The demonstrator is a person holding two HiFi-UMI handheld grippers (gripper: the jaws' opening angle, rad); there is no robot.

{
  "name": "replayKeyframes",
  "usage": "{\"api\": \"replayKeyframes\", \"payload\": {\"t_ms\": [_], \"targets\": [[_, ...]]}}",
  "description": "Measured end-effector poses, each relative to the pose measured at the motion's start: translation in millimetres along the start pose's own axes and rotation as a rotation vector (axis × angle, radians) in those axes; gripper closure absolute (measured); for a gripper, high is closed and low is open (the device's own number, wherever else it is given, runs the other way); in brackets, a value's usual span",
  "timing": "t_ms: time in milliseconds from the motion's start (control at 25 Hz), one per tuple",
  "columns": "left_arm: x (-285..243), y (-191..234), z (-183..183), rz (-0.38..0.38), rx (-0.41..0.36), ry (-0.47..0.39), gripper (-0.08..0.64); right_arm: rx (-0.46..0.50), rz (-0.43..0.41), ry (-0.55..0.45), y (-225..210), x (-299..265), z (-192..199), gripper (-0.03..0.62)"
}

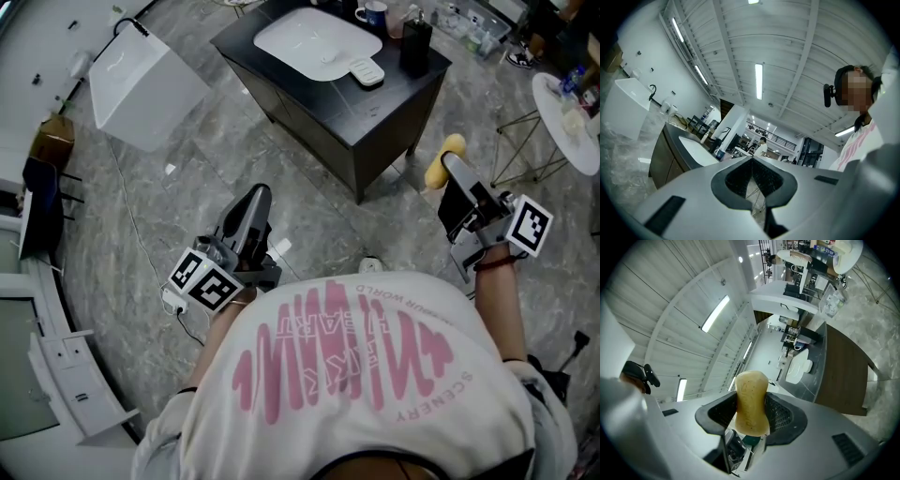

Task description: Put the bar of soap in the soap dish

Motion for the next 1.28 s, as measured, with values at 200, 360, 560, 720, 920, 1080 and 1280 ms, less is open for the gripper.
{"api": "replayKeyframes", "payload": {"t_ms": [200,360,560,720,920,1080,1280], "targets": [[-21.7,16.7,-3.3,-0.026,0.013,-0.017,0.552,0.000,-0.015,0.037,-24.3,-28.1,-17.6,0.397],[-34.0,29.4,-14.3,-0.050,0.000,-0.054,0.552,0.011,-0.028,0.061,-42.9,-49.0,-30.6,0.397],[-48.0,43.6,-27.2,-0.072,-0.008,-0.091,0.552,0.001,-0.036,0.076,-61.2,-76.0,-43.5,0.397],[-56.1,56.0,-35.3,-0.089,-0.004,-0.116,0.552,0.013,-0.031,0.085,-74.7,-95.2,-49.3,0.397],[-60.9,68.4,-35.7,-0.108,0.009,-0.096,0.552,0.023,-0.004,0.083,-93.2,-119.7,-48.7,0.397],[-67.4,87.3,-46.8,-0.127,0.027,-0.090,0.552,0.020,0.028,0.082,-106.2,-139.3,-45.4,0.397],[-97.8,116.5,-60.7,-0.078,0.028,-0.014,0.552,0.037,0.075,0.049,-119.7,-156.9,-46.3,0.398]]}}
Point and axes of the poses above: the fingertips, and each gripper's own axes: x backward along the fingers, y to its left, z out of its underside, the point moved 3 cm from there along x, backward along the fingers, and after that the axes turned 15 degrees about x, right-handed, at the moved point
